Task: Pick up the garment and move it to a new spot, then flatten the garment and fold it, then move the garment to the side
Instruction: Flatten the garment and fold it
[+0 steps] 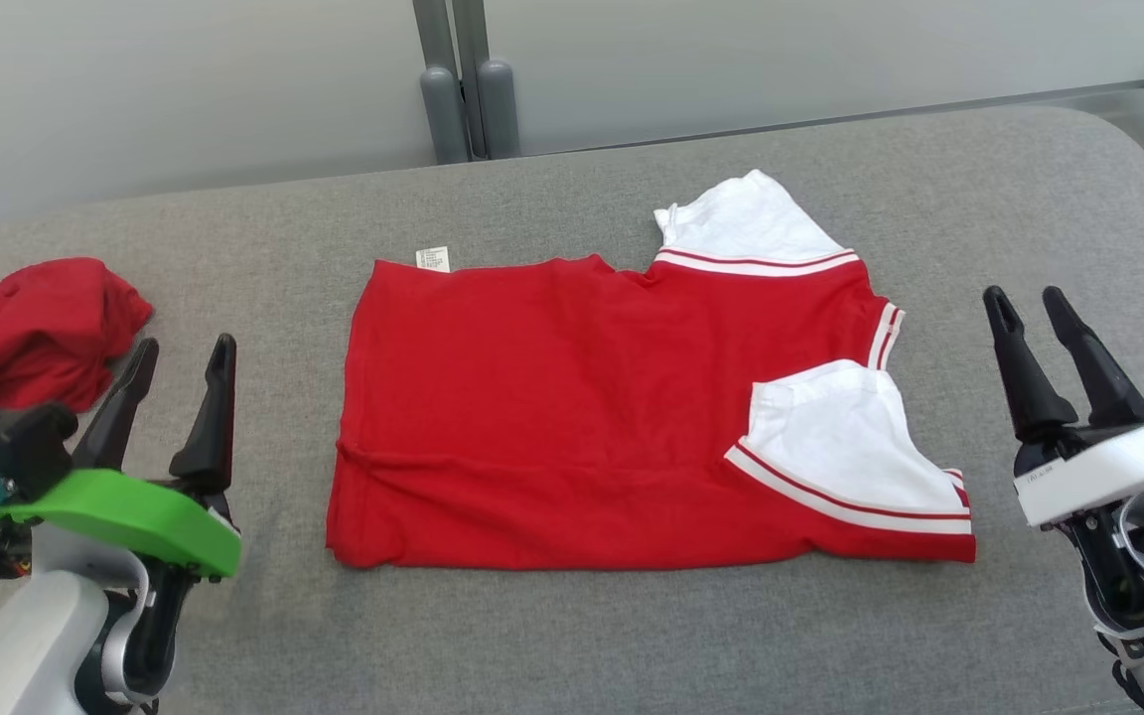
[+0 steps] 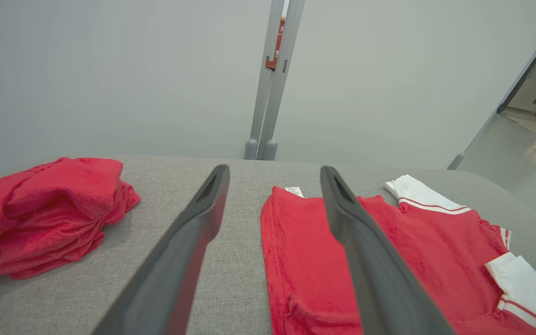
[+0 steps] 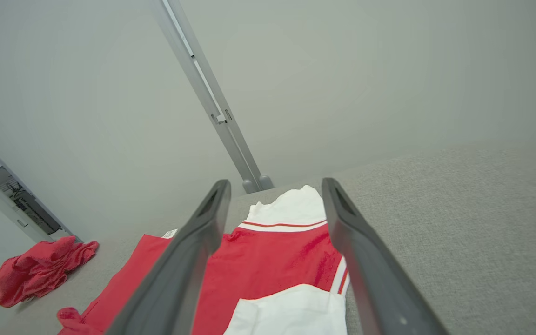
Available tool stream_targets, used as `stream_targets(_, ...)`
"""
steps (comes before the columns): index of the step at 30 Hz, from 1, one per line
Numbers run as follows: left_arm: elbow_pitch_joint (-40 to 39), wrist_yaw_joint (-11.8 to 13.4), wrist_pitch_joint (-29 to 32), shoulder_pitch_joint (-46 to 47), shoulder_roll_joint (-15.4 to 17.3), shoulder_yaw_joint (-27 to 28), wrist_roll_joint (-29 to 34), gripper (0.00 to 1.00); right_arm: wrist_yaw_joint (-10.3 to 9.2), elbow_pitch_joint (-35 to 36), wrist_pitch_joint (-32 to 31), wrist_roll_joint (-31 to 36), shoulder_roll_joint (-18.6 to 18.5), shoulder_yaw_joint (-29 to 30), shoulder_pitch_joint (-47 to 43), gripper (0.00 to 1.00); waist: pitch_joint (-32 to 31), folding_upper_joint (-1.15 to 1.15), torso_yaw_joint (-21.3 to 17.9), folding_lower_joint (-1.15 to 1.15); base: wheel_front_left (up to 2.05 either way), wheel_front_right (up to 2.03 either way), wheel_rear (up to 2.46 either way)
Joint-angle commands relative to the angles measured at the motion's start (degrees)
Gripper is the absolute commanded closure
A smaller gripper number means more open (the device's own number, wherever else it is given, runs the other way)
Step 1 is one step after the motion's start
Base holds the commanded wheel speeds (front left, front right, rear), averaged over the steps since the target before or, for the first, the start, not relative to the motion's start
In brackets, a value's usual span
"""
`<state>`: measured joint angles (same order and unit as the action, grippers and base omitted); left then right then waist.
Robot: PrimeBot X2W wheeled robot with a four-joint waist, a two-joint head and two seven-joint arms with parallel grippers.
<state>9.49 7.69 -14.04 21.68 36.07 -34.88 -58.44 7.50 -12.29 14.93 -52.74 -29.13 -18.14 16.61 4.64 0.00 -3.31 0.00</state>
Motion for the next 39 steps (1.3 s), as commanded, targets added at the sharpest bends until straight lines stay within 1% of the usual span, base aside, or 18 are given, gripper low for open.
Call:
stream_targets(1,-0.49,0.69,-0.75,-2.21,-0.57,1.34,1.57,0.00,-0.01,1.34,0.23,2.99,1.94,3.22,-2.28,0.00,-0.11,0.00,0.11,0.00,0.00,0.00,0.00)
stream_targets(3,-2.00,1.47,-1.19,-4.99,-2.22,4.68,4.22,0.00,-0.02,3.03,0.22,8.20,5.32,8.02,-6.20,0.00,-0.24,0.00,0.24,0.00,0.00,0.00,0.00)
stream_targets(4,-3.49,1.78,-1.18,-6.72,-3.59,7.24,6.38,0.00,-0.02,3.84,0.22,10.47,7.34,10.18,-8.43,0.00,-0.36,0.00,0.37,0.00,0.00,0.00,0.00)
stream_targets(5,-4.32,2.01,-1.16,-8.67,-4.93,9.39,8.02,0.00,-0.01,4.14,0.24,12.61,8.47,11.74,-10.03,0.00,-0.48,0.00,0.44,0.00,0.00,0.00,0.00)
stream_targets(8,-6.97,1.39,-1.14,-15.00,-9.23,15.49,14.23,0.00,-0.01,4.55,0.25,17.53,12.16,15.25,-14.27,0.00,-0.76,0.00,0.53,0.00,0.00,0.00,0.00)
stream_targets(10,-7.71,0.23,-1.15,-18.30,-12.04,17.80,17.04,0.00,-0.01,3.87,0.26,19.73,13.64,16.03,-16.45,0.00,-0.70,0.00,0.56,0.00,0.00,0.00,0.00)
stream_targets(14,-6.59,-2.41,-1.16,-20.83,-14.34,19.45,22.02,0.00,-0.01,2.78,-0.39,21.35,14.84,15.68,-16.60,0.00,-0.12,0.00,0.42,0.00,0.00,0.00,0.00)
stream_targets(17,-5.37,-4.04,-1.17,-20.29,-15.40,19.52,23.48,0.00,-0.01,1.68,-1.49,21.95,14.96,15.59,-15.46,0.00,0.20,0.00,0.28,0.00,0.00,0.00,0.00)
stream_targets(20,-2.77,-5.40,-0.35,-18.94,-16.00,18.11,23.55,0.00,-0.02,-0.58,-4.60,22.35,14.85,15.66,-14.24,0.00,0.92,0.00,0.10,0.00,0.00,0.00,0.00)
stream_targets(25,2.56,-7.42,6.60,-15.73,-16.80,14.36,22.17,0.00,-0.03,-6.07,-12.08,21.81,15.27,16.69,-11.66,0.00,2.60,0.00,-0.07,0.00,0.00,0.00,0.00)
stream_targets(29,7.11,-8.24,12.06,-12.57,-18.06,12.42,20.54,0.00,-0.01,-9.57,-17.00,21.41,15.69,16.70,-10.08,0.00,3.54,0.00,-0.26,0.00,0.00,0.00,0.00)
stream_targets(31,9.61,-8.86,14.97,-11.53,-18.31,11.21,20.43,0.00,-0.01,-10.57,-18.45,21.44,15.91,16.66,-9.28,0.00,3.89,0.00,-0.38,0.00,0.00,0.00,0.00)
stream_targets(33,12.26,-8.93,17.59,-10.18,-18.36,10.52,20.05,0.00,-0.01,-11.67,-19.95,21.07,16.62,16.41,-8.97,0.00,4.20,0.00,-0.61,0.00,0.00,0.00,0.00)
stream_targets(36,15.05,-8.31,19.19,-8.57,-18.57,10.11,20.11,0.00,-0.01,-13.21,-21.59,20.92,17.28,15.74,-8.30,0.00,4.51,0.00,-1.10,0.00,0.00,0.00,0.00)
stream_targets(39,17.46,-8.74,20.67,-7.70,-18.65,9.67,19.85,0.00,-0.01,-14.80,-22.90,20.36,18.23,14.41,-7.38,0.00,5.03,0.00,-1.52,0.00,0.00,0.00,0.00)
